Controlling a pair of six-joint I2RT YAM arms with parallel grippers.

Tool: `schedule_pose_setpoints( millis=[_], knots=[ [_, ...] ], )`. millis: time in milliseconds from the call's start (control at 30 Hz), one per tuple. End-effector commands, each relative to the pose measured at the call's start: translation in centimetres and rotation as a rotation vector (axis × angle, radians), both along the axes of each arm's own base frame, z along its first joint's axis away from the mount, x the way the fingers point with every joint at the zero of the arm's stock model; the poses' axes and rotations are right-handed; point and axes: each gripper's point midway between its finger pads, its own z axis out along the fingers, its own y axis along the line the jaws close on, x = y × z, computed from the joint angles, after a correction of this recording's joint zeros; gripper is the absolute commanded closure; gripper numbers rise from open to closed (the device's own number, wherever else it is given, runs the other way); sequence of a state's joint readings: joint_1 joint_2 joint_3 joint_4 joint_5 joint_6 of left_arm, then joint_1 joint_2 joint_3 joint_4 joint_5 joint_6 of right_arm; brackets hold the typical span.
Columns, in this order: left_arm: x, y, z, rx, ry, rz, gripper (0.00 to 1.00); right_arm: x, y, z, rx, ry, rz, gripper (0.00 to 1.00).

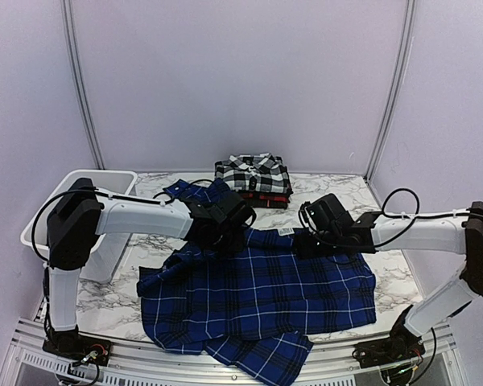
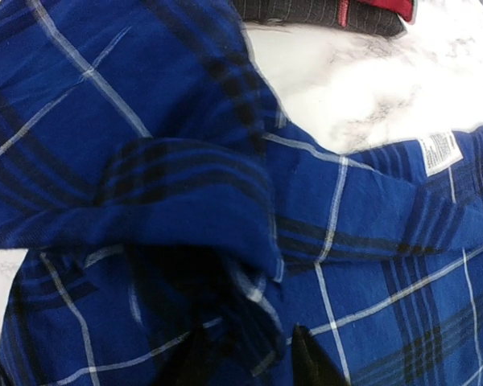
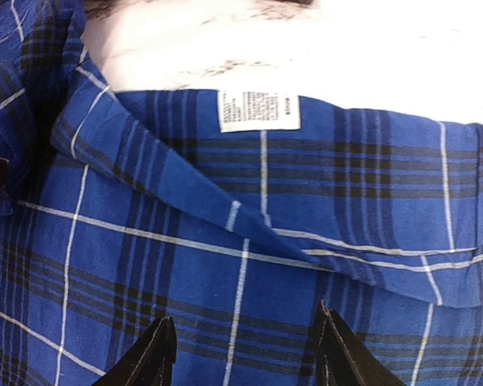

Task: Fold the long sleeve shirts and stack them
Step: Flatten out the crumpled shirt at the center of the board.

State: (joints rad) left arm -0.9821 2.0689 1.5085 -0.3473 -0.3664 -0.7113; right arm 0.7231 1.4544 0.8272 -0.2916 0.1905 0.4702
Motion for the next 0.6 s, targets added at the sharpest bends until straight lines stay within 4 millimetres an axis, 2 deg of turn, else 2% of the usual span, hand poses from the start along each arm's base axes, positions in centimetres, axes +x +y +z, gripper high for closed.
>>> schedule_pose_setpoints(
  millis=[0, 67, 200, 333, 567],
  knots=[
    [1.4, 1.2, 0.8, 0.037, -0.055, 0.039, 0.78, 0.9, -1.4, 1.5, -0.013, -0.06, -0.046, 0.46],
    [1.7, 2.0, 1.7, 0.038, -0.072, 0.047, 0.9, 1.1, -2.1, 1.5, -0.019, -0.064, -0.061, 0.46],
    [2.3, 3.9, 3.5, 0.038, -0.098, 0.063, 1.0, 1.5, -4.4, 0.9, -0.02, -0.049, -0.128, 0.46],
    [3.0, 5.7, 5.5, 0.015, -0.113, 0.074, 1.0, 1.9, -7.0, 0.4, 0.007, -0.031, -0.208, 0.46],
    [3.9, 7.0, 7.6, -0.02, -0.119, 0.055, 1.0, 2.0, -11.8, -1.0, 0.109, -0.002, -0.348, 0.46]
  ],
)
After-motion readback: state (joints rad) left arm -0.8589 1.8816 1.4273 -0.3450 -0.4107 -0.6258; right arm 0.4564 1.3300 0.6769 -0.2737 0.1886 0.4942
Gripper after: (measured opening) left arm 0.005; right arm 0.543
